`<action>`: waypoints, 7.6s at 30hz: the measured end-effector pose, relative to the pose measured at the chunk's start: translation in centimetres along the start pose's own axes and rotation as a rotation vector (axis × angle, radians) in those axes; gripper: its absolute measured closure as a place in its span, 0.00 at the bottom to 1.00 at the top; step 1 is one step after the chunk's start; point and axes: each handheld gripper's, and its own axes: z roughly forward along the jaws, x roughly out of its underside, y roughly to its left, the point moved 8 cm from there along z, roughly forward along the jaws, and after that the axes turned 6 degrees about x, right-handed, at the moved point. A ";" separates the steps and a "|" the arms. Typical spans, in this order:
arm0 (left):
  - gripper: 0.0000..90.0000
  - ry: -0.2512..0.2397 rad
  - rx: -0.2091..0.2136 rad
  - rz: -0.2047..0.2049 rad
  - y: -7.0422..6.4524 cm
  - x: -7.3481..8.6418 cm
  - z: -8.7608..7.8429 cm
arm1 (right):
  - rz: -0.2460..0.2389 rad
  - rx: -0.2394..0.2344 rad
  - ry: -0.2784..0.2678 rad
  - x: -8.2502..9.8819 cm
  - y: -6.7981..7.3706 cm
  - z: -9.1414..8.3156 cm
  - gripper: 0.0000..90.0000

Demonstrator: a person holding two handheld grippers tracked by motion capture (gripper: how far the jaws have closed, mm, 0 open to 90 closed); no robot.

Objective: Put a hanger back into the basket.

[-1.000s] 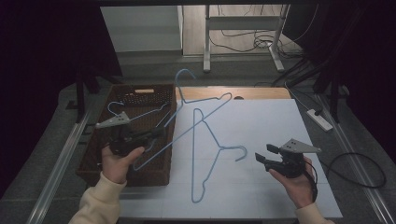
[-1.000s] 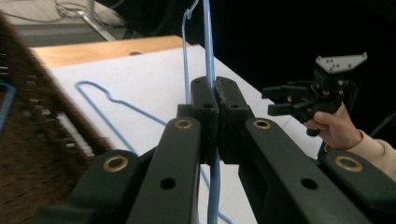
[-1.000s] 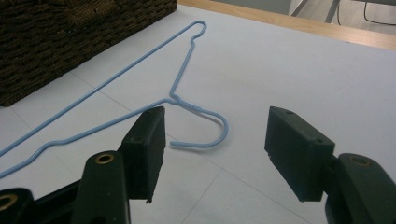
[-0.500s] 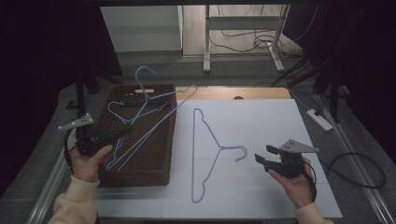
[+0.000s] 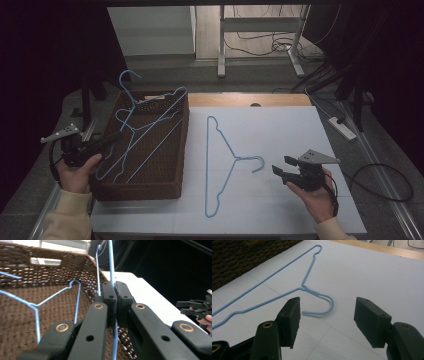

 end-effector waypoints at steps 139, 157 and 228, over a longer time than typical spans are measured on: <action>0.35 0.228 0.020 0.286 -9.8 7.5 6.6 | -0.091 -0.153 0.230 0.0 6.0 5.6 0.99; 0.35 0.235 0.025 0.284 -9.6 7.7 6.7 | -0.183 -0.204 0.378 0.2 12.2 13.1 1.00; 0.36 0.248 0.035 0.288 -10.1 7.9 7.3 | -0.098 -0.090 0.417 1.9 5.3 5.9 1.00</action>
